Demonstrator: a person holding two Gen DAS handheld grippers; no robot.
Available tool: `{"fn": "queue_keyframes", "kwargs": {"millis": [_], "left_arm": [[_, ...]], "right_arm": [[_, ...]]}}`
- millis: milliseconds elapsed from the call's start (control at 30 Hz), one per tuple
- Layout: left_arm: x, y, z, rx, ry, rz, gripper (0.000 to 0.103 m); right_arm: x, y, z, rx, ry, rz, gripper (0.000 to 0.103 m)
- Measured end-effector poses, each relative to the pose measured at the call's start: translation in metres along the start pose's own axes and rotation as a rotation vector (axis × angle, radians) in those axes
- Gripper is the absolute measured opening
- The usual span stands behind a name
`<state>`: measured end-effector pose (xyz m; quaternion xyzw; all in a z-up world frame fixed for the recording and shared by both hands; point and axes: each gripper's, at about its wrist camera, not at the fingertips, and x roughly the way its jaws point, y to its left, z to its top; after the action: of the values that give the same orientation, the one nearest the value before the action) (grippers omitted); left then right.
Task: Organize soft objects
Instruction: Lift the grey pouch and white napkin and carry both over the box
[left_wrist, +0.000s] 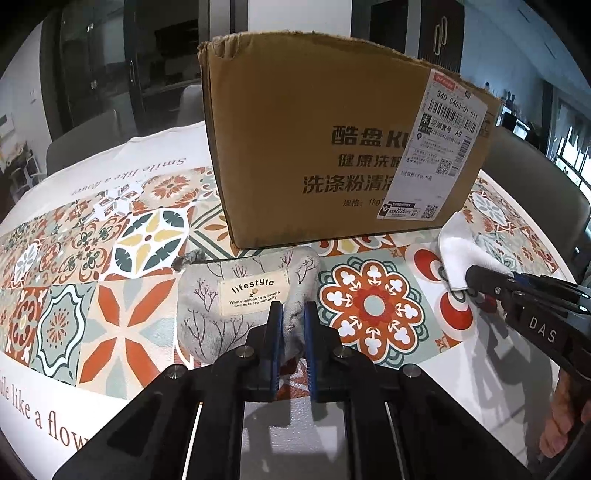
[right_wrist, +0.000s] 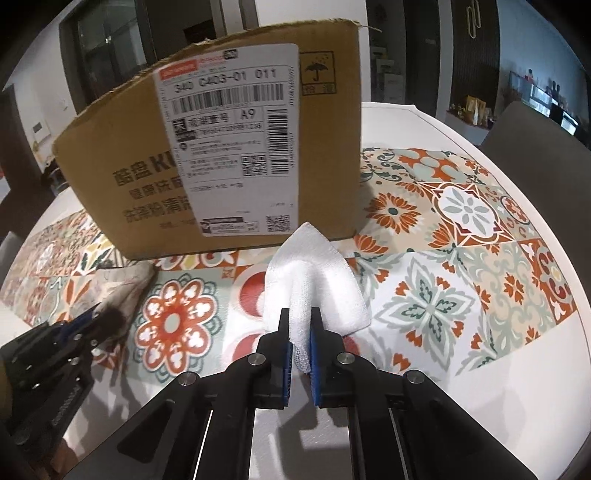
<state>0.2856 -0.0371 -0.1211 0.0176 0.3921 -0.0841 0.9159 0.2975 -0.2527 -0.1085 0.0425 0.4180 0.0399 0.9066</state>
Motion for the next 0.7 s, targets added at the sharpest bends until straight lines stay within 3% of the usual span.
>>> {"fn": "queue_keyframes", "kwargs": {"millis": [700], "left_arm": [[-0.068, -0.003, 0.016, 0.0, -0.171, -0.051, 0.012]], "right_arm": [[-0.057, 0.014, 0.006, 0.023, -0.103, 0.103, 0.009]]}}
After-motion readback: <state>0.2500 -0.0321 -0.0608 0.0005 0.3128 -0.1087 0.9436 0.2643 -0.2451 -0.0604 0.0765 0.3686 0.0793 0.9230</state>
